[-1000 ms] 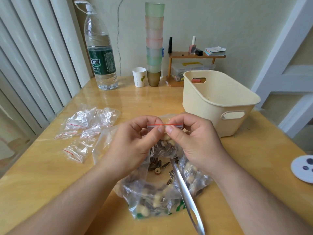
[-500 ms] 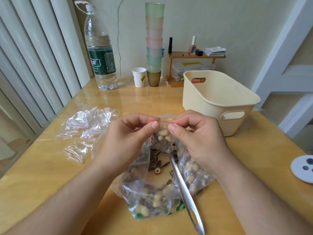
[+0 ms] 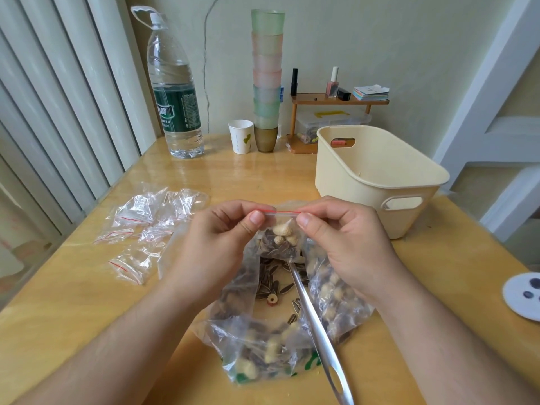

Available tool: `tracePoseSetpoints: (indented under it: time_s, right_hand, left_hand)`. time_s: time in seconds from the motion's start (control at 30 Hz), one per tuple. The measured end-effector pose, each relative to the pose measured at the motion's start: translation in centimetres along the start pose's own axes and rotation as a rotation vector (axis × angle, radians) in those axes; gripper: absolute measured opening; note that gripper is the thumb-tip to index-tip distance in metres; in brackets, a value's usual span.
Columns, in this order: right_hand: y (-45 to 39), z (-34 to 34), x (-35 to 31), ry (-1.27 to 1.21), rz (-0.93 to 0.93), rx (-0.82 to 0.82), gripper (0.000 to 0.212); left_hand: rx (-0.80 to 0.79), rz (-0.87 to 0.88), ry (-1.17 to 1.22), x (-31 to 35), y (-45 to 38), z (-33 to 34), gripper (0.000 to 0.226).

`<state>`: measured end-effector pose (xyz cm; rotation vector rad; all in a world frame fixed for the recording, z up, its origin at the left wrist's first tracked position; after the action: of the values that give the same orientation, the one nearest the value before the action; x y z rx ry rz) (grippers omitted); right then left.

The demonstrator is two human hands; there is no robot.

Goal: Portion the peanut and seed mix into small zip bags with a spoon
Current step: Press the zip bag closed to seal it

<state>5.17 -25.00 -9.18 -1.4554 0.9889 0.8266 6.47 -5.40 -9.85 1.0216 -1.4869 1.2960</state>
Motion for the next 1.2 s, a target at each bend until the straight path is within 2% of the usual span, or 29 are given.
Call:
tracePoseSetpoints:
  time_s: [0.13, 0.4, 0.57, 0.73, 0.97, 1.07, 1.2]
  right_hand:
    - [-0.1, 0.6, 0.0, 0.071, -0.028, -0.036, 0.007]
    - [0.0, 0.4, 0.5, -0.002, 0.023, -0.012, 0.007]
    - [0.0, 0.4, 0.6, -0.048, 0.045, 0.02, 0.006]
    - [0.1, 0.5, 0.3, -0.006, 0.048, 0.029, 0.009]
    - [0.4, 0.9, -0.1, -0.15, 0.039, -0.053, 0.013]
    - [0.5, 1.2, -0.4, -0.076, -0.023, -0.06, 0.008]
    - [0.5, 1.0, -0.6, -0.07, -0.05, -0.037, 0.013]
  left_hand:
    - [0.022, -0.036, -0.021, -0.2, -0.3, -0.1, 0.018]
    - [-0.048, -0.067, 0.162, -0.2, 0.0, 0.9, 0.029]
    - [0.003, -0.007, 0.136, -0.4, -0.1, 0.7, 0.021]
    - [0.058, -0.033, 0.181, -0.3, -0.2, 0.5, 0.02]
    - [0.039, 0.081, 0.084, 1.0, 0.6, 1.1, 0.013]
    - [0.011, 0.096, 0.019, 0.9, 0.7, 1.2, 0.018]
    - [-0.046, 0.067, 0.042, 0.6, 0.6, 1.2, 0.024]
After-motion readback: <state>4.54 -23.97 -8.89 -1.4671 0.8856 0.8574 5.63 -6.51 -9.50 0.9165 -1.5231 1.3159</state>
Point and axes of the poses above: each hand's wrist, its own y-axis away from the middle knuckle, its own z-axis out of the palm, x = y × z, the point moved 4 cm from there along -y, towards the middle knuckle, and after that the axes turned 1 degree about -y, right-handed, at the moved point
